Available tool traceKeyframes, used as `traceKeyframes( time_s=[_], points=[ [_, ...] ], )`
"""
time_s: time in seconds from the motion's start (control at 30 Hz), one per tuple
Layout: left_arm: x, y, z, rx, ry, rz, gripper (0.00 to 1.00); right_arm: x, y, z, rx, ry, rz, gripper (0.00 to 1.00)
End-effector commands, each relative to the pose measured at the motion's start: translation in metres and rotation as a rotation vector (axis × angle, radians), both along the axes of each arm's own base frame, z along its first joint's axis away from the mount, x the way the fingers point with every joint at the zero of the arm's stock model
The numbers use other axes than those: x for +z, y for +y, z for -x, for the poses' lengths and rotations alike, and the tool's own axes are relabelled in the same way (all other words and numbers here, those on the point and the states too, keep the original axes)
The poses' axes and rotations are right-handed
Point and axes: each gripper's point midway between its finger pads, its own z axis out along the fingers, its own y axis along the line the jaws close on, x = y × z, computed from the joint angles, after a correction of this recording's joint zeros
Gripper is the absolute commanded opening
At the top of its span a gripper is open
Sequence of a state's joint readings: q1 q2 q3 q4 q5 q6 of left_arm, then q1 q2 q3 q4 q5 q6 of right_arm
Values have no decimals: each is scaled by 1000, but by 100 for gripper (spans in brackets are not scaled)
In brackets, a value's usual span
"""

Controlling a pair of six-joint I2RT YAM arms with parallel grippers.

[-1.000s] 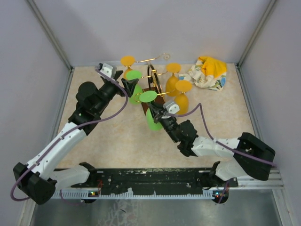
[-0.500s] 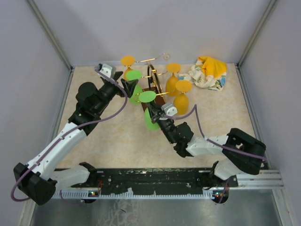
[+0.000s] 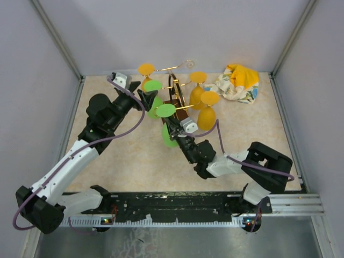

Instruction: Place the wine glass upside down on the wine glass rack

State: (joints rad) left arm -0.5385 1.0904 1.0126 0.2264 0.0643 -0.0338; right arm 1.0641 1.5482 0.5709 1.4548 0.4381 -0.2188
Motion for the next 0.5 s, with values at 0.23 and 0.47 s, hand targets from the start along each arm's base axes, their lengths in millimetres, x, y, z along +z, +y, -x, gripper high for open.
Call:
traceKeyframes(
  time_s=[0.23,0.47],
  points=[
    [2,-4,0,-32,-2,34,85,37,21,-2,19,-103,-86,0],
    [-1,-6,-1,-37,7,35,85,22,38,-2,68,-104,-51,3]
  ],
)
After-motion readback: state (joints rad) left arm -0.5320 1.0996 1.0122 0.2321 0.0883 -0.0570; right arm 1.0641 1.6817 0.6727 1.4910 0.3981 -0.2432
